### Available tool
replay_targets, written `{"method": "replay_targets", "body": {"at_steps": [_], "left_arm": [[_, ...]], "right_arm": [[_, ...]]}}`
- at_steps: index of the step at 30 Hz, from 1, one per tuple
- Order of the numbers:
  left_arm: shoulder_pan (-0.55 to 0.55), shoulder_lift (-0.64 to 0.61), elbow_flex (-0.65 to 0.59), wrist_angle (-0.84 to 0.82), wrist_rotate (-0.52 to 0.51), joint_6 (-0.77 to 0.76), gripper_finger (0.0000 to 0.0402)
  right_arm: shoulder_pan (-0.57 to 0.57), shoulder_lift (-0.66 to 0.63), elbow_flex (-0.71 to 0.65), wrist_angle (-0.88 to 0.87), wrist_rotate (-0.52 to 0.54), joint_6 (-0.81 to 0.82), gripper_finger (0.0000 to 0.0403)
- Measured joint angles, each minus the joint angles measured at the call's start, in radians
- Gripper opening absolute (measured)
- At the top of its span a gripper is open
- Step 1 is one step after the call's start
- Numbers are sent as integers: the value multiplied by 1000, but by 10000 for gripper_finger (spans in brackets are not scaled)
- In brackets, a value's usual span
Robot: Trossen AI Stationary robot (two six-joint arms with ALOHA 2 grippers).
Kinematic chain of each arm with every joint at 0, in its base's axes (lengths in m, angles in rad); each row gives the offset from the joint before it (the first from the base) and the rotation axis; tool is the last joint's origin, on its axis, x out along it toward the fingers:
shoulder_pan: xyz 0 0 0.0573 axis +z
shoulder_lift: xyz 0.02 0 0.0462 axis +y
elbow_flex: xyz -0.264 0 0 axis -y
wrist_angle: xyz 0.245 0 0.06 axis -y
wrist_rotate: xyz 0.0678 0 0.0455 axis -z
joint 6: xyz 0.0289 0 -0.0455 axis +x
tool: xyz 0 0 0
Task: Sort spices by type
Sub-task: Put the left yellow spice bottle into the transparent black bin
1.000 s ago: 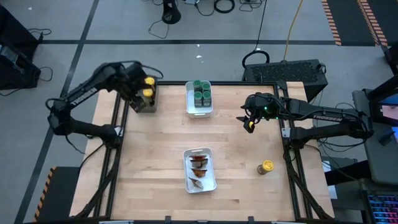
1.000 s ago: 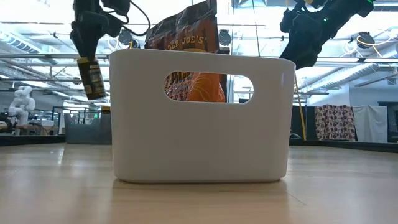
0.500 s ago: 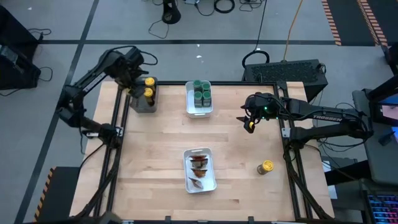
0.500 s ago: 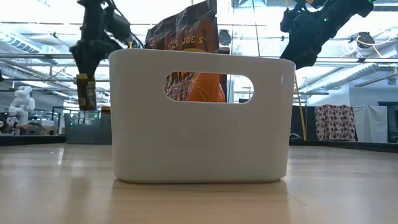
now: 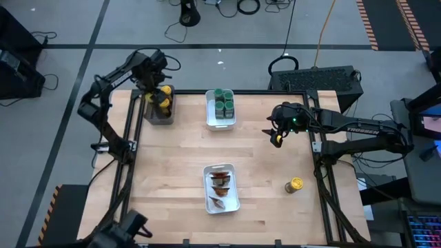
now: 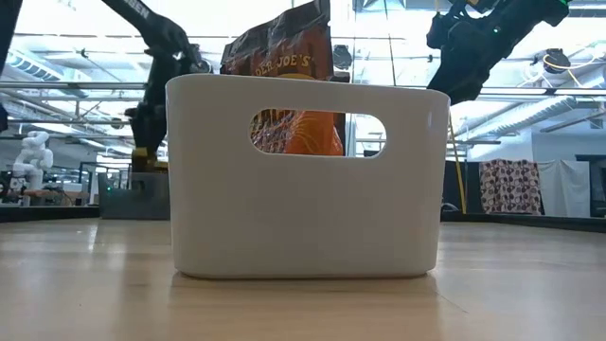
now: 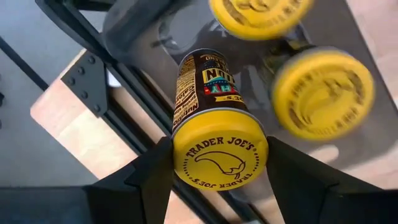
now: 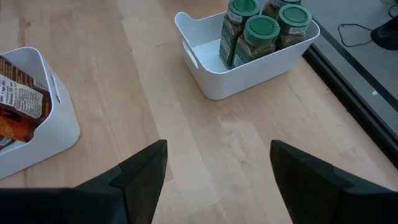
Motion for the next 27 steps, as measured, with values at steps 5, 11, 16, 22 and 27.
{"method": "replay_targets", "body": {"at_steps": [5,11,16,22,27], "left_arm": [[42,40,0,48,32,3,226],[99,61,0,124,109,2,226],[118,79,0,170,141,-8,226],[119,113,6,163,154,-33,226],[118,120,4,163,152,-34,241]], "right_arm": [[0,0,0,0,0,0,267],[0,0,0,0,0,0,267],[0,0,0,0,0,0,267],[0,0,0,0,0,0,267],[0,0,0,0,0,9,267]]}}
